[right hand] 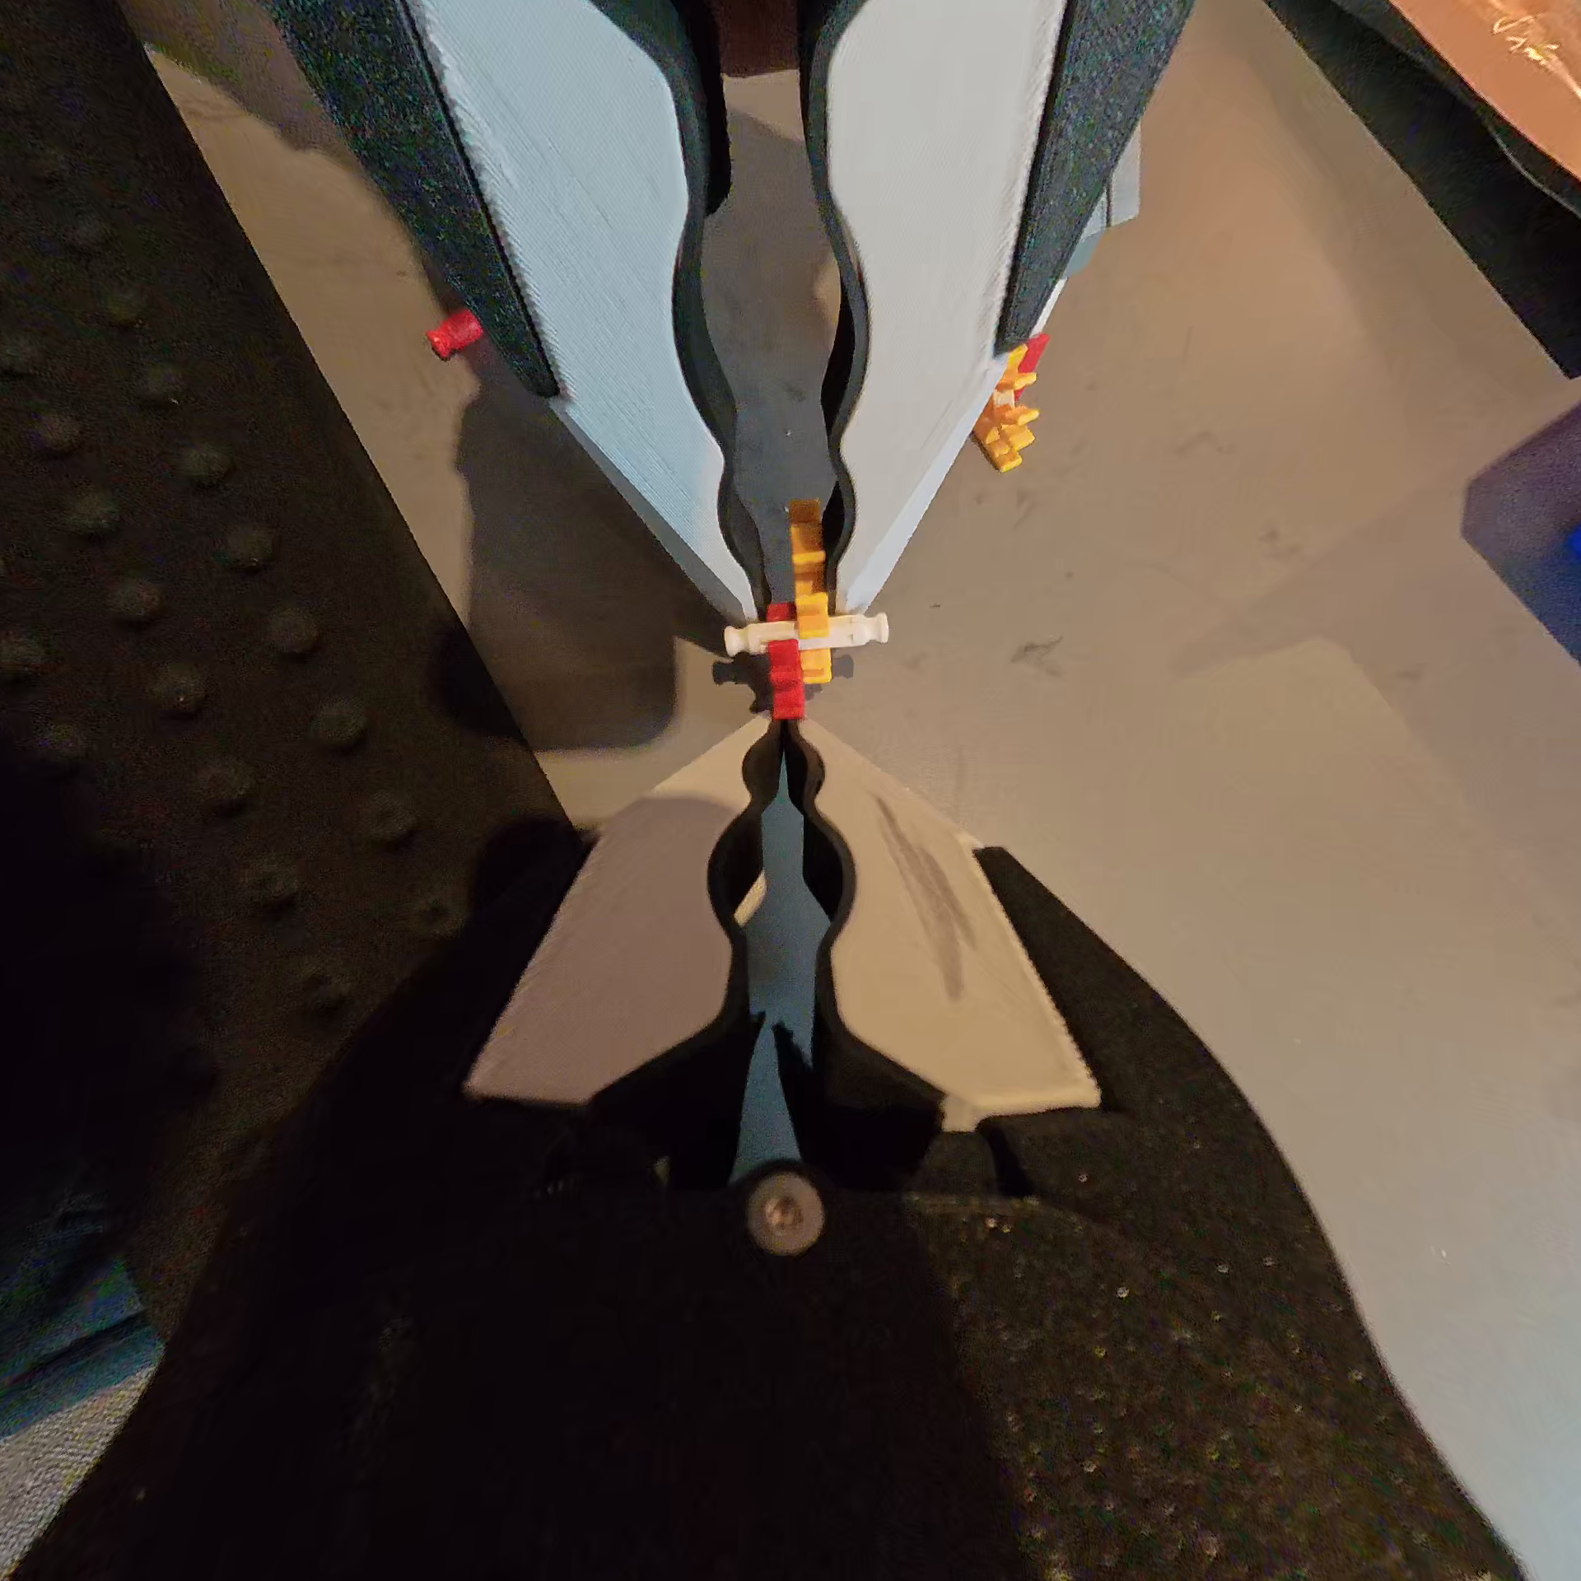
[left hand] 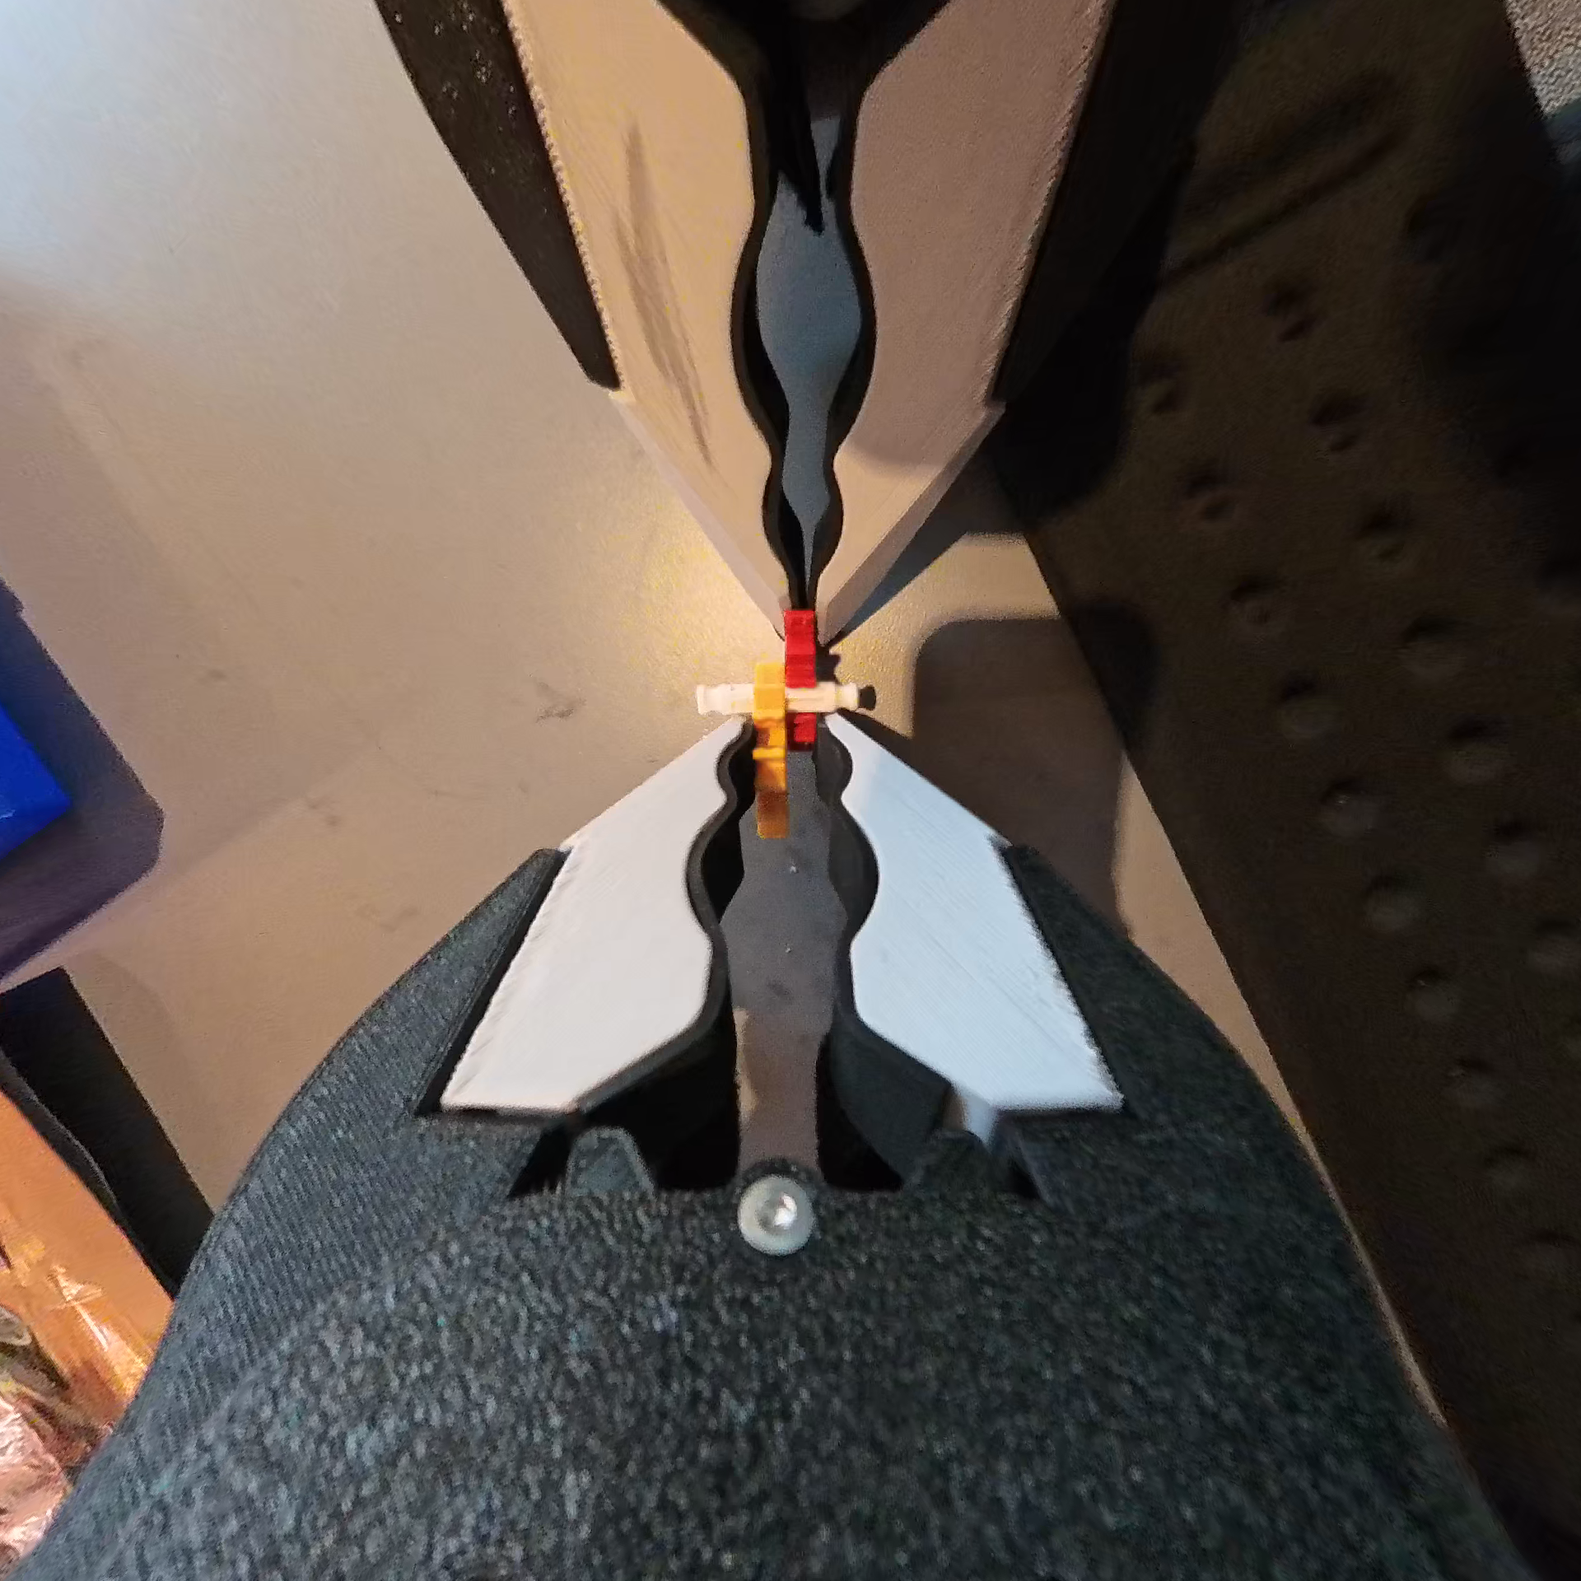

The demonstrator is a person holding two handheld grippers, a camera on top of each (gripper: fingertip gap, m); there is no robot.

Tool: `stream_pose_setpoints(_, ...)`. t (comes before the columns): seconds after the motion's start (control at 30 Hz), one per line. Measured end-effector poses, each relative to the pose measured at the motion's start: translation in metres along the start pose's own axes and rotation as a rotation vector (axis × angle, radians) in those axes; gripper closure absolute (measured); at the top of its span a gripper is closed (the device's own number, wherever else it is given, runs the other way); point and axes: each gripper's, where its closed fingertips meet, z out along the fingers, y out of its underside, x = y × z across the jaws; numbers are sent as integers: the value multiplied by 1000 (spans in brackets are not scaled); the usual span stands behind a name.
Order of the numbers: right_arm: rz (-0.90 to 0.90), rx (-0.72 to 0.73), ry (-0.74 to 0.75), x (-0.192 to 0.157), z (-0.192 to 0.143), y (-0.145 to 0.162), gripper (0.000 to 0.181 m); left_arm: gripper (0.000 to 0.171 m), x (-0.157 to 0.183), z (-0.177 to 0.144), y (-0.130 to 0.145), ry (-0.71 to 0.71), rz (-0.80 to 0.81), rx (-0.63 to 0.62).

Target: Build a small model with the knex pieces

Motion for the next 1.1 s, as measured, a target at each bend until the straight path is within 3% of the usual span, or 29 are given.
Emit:
stream_pose_setpoints(0.03, 1, 1, -3, 0, 0, 0, 181, 159, 0, 0, 0, -1, -2, 2)
stream_pose_setpoints(0.37, 18, 4, -17, 0, 0, 0, 181, 160, 0, 2, 0, -49, 1, 58)
stream_pose_setpoints(0.63, 22, 35, 14, 5, -4, -5, 180, 160, -4, -2, 7, -63, 46, -60)
stream_pose_setpoints(0.73, 34, 78, 16, 6, -5, -15, 155, 160, -2, -7, 11, -35, 45, -120)
stream_pose_setpoints(0.83, 8, 127, 13, 4, 1, -27, 147, 160, 0, -5, 11, -11, 57, -150)
stream_pose_setpoints(1.1, 24, 164, -4, 5, -2, -31, 151, 159, 1, -3, 9, 32, 46, -178)
